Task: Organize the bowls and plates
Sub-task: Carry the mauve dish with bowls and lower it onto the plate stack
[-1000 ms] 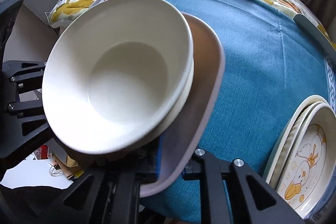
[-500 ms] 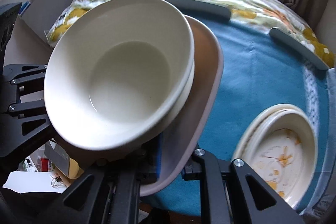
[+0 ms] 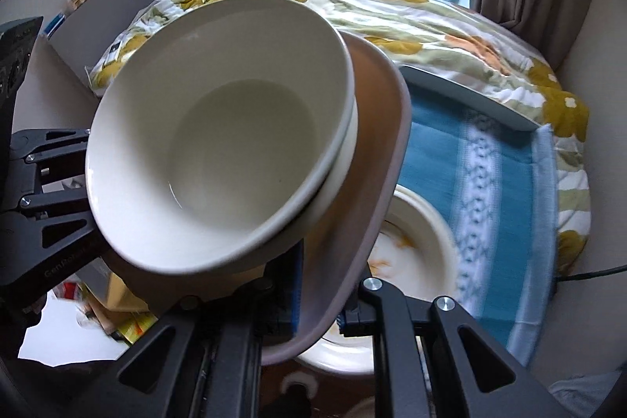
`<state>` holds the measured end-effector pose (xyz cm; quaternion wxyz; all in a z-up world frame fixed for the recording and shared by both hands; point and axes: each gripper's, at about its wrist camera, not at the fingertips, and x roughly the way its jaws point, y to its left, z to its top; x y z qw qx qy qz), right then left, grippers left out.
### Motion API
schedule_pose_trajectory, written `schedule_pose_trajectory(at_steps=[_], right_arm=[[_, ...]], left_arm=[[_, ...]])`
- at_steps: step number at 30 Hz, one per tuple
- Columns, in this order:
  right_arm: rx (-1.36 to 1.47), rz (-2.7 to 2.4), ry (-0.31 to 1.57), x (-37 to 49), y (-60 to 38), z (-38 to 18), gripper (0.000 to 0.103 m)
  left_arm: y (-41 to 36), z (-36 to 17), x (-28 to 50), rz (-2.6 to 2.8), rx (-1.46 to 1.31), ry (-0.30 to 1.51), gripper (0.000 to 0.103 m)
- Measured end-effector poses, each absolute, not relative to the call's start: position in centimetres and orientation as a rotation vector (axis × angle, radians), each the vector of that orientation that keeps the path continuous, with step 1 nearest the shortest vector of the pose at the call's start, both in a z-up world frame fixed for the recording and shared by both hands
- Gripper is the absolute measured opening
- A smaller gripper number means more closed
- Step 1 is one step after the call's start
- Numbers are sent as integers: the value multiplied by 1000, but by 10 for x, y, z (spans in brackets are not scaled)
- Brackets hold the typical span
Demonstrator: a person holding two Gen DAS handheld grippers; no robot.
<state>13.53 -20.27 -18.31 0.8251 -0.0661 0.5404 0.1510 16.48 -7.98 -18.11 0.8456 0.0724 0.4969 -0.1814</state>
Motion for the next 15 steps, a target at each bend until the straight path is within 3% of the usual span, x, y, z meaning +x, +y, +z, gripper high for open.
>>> schedule_pose_trajectory(at_steps=[9, 15], right_arm=[[-162, 345, 1182, 114, -276, -199, 13], [-126, 353, 1210, 110, -293, -227, 13]], left_arm=[[-157, -208, 134, -340, 70, 1090, 9], [-169, -233, 132, -322, 65, 1130, 8]])
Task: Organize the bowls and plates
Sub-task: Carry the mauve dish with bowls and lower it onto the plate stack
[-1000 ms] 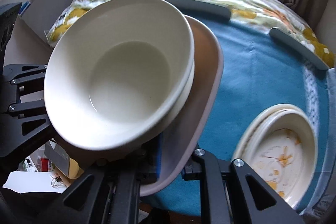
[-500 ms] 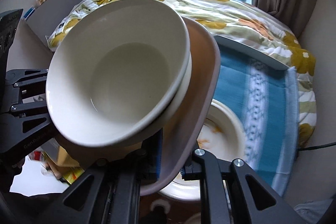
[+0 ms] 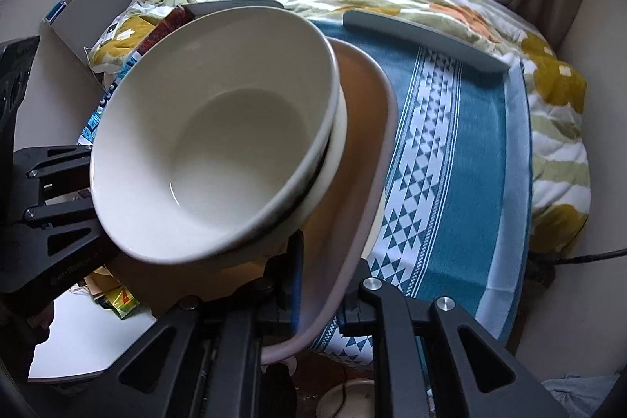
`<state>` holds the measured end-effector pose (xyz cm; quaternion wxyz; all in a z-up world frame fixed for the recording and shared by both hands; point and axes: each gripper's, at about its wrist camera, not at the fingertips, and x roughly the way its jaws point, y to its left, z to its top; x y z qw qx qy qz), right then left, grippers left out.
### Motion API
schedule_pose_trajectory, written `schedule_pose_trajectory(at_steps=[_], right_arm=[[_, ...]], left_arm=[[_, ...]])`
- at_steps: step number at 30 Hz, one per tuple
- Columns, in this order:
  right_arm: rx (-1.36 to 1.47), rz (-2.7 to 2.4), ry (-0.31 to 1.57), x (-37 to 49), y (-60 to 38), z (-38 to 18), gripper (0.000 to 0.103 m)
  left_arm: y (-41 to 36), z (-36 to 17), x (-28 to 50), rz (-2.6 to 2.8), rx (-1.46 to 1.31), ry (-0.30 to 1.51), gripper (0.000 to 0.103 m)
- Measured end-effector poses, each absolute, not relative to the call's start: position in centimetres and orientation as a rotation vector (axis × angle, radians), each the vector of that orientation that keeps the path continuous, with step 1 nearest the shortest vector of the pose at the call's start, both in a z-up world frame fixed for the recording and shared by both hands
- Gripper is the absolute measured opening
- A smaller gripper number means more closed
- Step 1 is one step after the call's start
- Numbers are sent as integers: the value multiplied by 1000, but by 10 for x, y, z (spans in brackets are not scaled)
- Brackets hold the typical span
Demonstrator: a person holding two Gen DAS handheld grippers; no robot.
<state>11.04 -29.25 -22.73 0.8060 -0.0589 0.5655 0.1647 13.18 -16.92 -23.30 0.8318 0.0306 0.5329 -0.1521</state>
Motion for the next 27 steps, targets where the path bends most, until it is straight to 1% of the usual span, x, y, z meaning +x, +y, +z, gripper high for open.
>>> schedule_pose_trajectory(at_steps=[5, 14, 19, 27], right_arm=[[-95, 356, 1221, 116, -295, -246, 13], [-75, 367, 1229, 121, -294, -264, 13], [-119, 352, 1215, 121, -287, -268, 13], [-130, 343, 1218, 121, -284, -273, 13]], left_arm=[[-167, -251, 140, -309, 75, 1148, 8], [-164, -268, 147, -286, 70, 1178, 8], [-164, -278, 149, -275, 79, 1189, 8], [-163, -278, 145, -273, 92, 1162, 9]])
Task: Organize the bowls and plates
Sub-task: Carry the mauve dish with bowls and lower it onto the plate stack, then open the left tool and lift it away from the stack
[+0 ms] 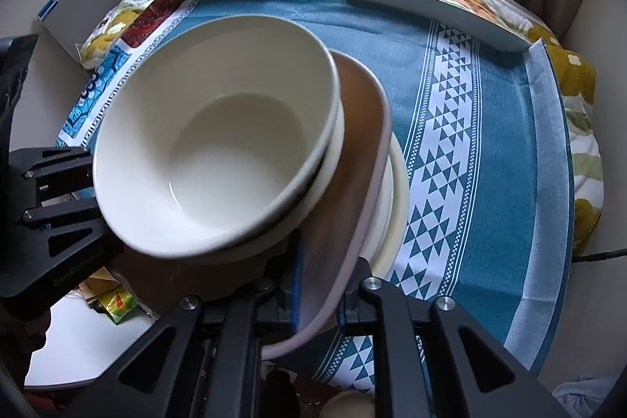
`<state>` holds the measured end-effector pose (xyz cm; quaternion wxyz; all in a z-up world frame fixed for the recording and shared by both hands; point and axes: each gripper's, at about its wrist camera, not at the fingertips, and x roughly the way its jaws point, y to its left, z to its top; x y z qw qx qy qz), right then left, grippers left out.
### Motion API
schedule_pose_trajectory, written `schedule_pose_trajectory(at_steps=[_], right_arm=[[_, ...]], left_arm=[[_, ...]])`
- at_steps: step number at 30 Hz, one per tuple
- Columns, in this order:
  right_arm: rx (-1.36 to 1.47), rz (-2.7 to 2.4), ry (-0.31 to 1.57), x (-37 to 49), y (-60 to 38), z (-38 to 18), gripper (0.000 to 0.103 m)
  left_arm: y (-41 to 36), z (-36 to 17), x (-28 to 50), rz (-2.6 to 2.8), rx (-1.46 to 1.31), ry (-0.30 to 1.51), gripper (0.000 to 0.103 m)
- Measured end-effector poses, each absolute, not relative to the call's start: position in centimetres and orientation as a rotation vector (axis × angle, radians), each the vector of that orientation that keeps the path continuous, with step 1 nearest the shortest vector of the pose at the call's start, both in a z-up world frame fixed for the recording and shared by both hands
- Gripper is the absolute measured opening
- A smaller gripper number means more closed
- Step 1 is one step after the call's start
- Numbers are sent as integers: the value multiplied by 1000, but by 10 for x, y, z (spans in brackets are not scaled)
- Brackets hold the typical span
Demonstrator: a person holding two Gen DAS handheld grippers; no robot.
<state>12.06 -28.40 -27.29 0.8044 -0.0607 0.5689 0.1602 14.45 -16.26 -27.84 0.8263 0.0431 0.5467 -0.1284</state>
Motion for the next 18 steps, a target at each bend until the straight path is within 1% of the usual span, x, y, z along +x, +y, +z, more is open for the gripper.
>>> schedule_pose_trajectory(at_steps=[2, 4, 9, 11, 13, 18], right_arm=[[-131, 332, 1223, 120, -282, -273, 13], [-126, 328, 1228, 121, -283, -273, 13], [-95, 315, 1243, 121, -286, -269, 13], [-89, 305, 1245, 121, -288, -264, 14], [-82, 296, 1242, 120, -290, -259, 14], [-58, 272, 1228, 113, -297, -242, 14]], left_arm=[[-162, -279, 145, -274, 84, 1168, 10], [-161, -280, 146, -264, 87, 1173, 15], [-159, -272, 146, -268, 112, 1171, 16], [-158, -267, 146, -270, 123, 1170, 18], [-156, -260, 144, -269, 132, 1167, 21], [-153, -246, 136, -275, 131, 1158, 24]])
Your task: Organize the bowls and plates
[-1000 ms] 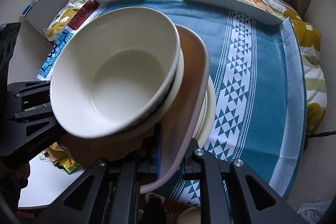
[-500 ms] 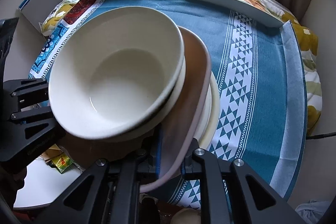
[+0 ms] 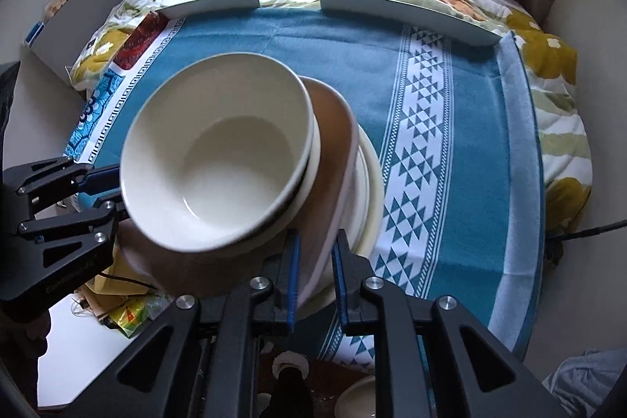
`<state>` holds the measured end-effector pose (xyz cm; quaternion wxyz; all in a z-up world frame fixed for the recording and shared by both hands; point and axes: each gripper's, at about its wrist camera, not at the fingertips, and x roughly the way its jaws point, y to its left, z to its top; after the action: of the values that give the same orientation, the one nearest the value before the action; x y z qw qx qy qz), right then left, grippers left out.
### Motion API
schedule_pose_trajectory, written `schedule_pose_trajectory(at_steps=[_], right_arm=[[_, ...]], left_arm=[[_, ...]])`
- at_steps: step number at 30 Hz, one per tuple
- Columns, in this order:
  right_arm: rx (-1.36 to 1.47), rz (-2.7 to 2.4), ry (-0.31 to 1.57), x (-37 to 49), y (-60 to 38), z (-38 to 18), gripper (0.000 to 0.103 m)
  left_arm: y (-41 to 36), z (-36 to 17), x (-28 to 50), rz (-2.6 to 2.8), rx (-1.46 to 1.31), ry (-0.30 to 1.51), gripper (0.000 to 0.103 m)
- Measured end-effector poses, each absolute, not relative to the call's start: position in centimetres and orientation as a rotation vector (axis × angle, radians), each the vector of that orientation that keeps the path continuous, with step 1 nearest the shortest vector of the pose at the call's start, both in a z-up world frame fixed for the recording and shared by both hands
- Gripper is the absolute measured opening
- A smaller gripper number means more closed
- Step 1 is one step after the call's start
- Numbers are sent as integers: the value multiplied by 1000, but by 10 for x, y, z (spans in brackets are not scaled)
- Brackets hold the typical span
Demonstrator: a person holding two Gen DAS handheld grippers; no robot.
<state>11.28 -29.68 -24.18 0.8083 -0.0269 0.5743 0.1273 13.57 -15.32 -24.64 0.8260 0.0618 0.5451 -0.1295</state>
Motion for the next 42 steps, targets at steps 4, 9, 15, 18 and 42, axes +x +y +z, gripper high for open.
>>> schedule_pose_trajectory(at_steps=[4, 9, 15, 18, 42], right_arm=[[-38, 265, 1219, 104, -301, -235, 14], [59, 269, 1169, 83, -311, -218, 14], [92, 279, 1096, 45, -307, -193, 14], [76, 254, 1010, 24, -304, -157, 14], [59, 35, 474, -54, -248, 4, 102]], left_arm=[[-153, -238, 126, -273, 132, 1154, 24], [-148, -222, 105, -250, 96, 1121, 24], [-140, -188, 58, -234, 12, 1037, 24], [-133, -153, 35, -220, -6, 950, 24], [-40, 23, -55, -106, 4, 349, 103]])
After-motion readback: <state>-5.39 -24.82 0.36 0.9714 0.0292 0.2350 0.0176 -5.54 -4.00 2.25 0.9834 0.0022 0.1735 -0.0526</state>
